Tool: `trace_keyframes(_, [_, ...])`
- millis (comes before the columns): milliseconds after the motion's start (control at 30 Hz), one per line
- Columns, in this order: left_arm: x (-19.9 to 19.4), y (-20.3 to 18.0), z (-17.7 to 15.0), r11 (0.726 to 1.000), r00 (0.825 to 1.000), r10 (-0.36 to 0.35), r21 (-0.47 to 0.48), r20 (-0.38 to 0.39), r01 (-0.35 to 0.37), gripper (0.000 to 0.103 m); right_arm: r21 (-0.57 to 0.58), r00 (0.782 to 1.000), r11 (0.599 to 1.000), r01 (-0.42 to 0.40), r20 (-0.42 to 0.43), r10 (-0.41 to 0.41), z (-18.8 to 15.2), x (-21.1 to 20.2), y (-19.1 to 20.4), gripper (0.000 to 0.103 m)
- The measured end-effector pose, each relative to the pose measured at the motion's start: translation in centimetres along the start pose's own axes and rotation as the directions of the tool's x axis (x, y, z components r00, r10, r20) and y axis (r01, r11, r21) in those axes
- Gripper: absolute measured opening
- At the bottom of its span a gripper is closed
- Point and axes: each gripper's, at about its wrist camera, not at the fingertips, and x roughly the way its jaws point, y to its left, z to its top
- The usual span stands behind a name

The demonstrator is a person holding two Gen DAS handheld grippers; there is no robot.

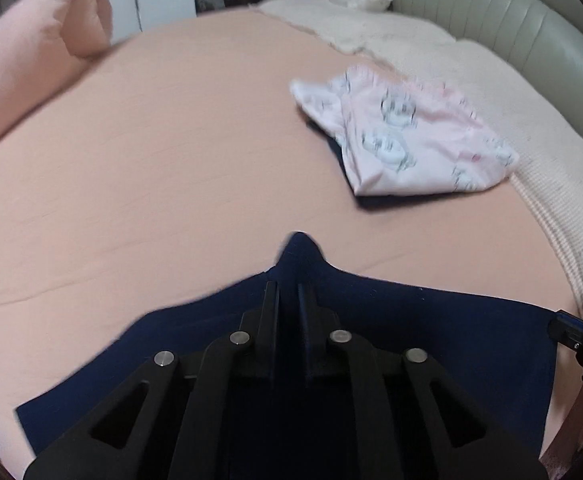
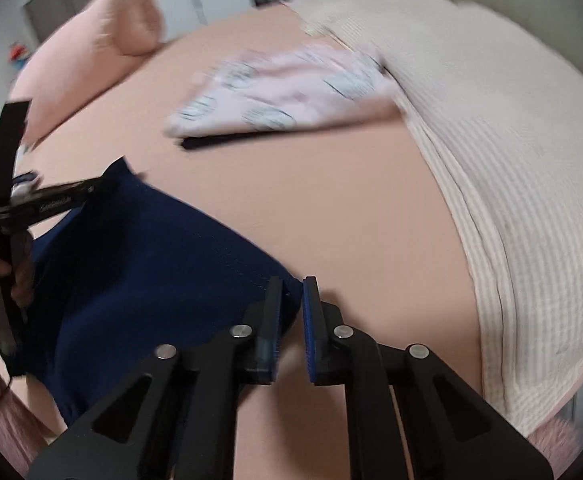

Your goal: Fold clothes

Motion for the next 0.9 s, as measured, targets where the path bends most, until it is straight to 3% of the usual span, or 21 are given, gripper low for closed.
trace_keyframes(33, [0.7,0.0,-0.2,1.000,1.000,0.004,0.003,-0.026,-0.004,0.031,0.003,1.000,1.000,0.013,-0.029,-0.013,0.0,0.8,-0.1,0.022])
trace_keyframes(133, [-0.8,0.1,-0.4,1.000,1.000,-0.016,-0.006,0.008,0.016,0.040,-0.013,1.000,1.000,0.027,-0.011,-0.028,0.1,0.5,-0.1,0.027])
trace_keyframes(267, [-4.7,1.8,-2.3,0.998,0.996,-0.011,-0.060,0.089,0.016,0.041,0.000,0.998,0.999,0.048,0.044,-0.048,0.1,-1.0,-0.1,0.030])
trace_keyframes(400, [-7.5,6.4,-5.7,0.988,0.996,0.051,-0.152,0.074,-0.040,0.041,0.001,0.983,0.997,0.082,0.163,-0.081,0.5,-4.5,0.9,0.031])
trace_keyframes(467, [-8.4,9.6,-7.6,0.973,0.994,0.103,-0.214,0.048,-0.091,0.041,-0.050,0.984,0.998,0.036,0.177,-0.027,1.6,-5.3,2.5,0.036])
trace_keyframes(567, [-9.3,14.0,-10.4,0.937,0.981,0.193,-0.296,0.002,-0.184,0.041,-0.167,0.989,0.983,-0.077,0.108,0.096,3.0,-4.1,7.0,0.042])
trace_keyframes(633, [-9.3,17.1,-12.3,0.902,0.977,0.208,-0.381,-0.036,-0.206,0.041,-0.248,0.986,0.958,-0.143,0.053,0.160,3.5,-2.8,10.7,0.042])
trace_keyframes(767, [-8.2,20.9,-15.0,0.843,0.996,0.084,-0.530,-0.043,-0.094,0.041,-0.365,0.982,0.912,-0.187,-0.038,0.186,4.8,1.5,18.4,0.042])
trace_keyframes(900, [-8.2,20.7,-15.4,0.864,0.999,0.051,-0.503,0.013,-0.038,0.047,-0.373,0.988,0.915,-0.155,-0.076,0.137,6.8,6.6,22.3,0.042])
